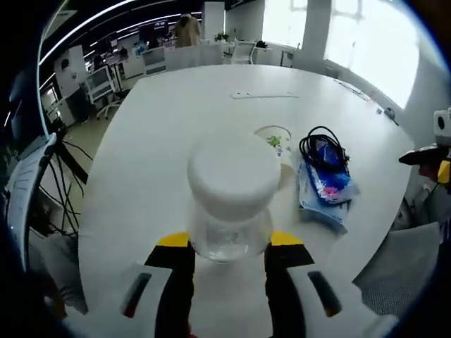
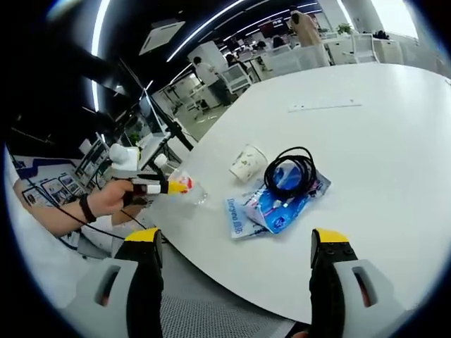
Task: Arrange the tabletop items into an orderly group along one side of the table until the central work area is clear of visible clutter.
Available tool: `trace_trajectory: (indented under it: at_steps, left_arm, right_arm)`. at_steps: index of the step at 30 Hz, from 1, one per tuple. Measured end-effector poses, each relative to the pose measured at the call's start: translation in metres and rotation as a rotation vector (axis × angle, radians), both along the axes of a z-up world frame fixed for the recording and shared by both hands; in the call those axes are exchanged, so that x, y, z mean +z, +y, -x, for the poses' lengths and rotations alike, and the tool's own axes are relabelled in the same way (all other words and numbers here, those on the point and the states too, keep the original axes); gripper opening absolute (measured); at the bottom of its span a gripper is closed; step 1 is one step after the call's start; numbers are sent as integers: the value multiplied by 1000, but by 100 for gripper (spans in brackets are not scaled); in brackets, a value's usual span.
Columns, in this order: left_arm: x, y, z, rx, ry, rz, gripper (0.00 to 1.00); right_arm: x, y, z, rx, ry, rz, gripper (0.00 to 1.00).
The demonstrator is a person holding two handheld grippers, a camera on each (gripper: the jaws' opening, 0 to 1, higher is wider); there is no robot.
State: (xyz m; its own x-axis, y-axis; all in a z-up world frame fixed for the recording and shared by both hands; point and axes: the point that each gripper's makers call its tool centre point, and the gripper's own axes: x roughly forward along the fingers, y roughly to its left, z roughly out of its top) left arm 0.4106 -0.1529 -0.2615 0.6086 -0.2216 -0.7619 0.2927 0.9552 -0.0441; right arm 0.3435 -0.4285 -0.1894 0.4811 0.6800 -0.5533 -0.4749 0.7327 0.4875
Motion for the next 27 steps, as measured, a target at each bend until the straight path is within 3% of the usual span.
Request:
trace_trajectory:
  at_steps: [19,27]
  left_arm:
    - [-3,1,3,106,0,19,38]
    - [-2,0,3,191,2,86,39]
  right_arm:
    - [0,-3,0,1,0,0,87]
    - [-2,-5,2,-7,5,0,87]
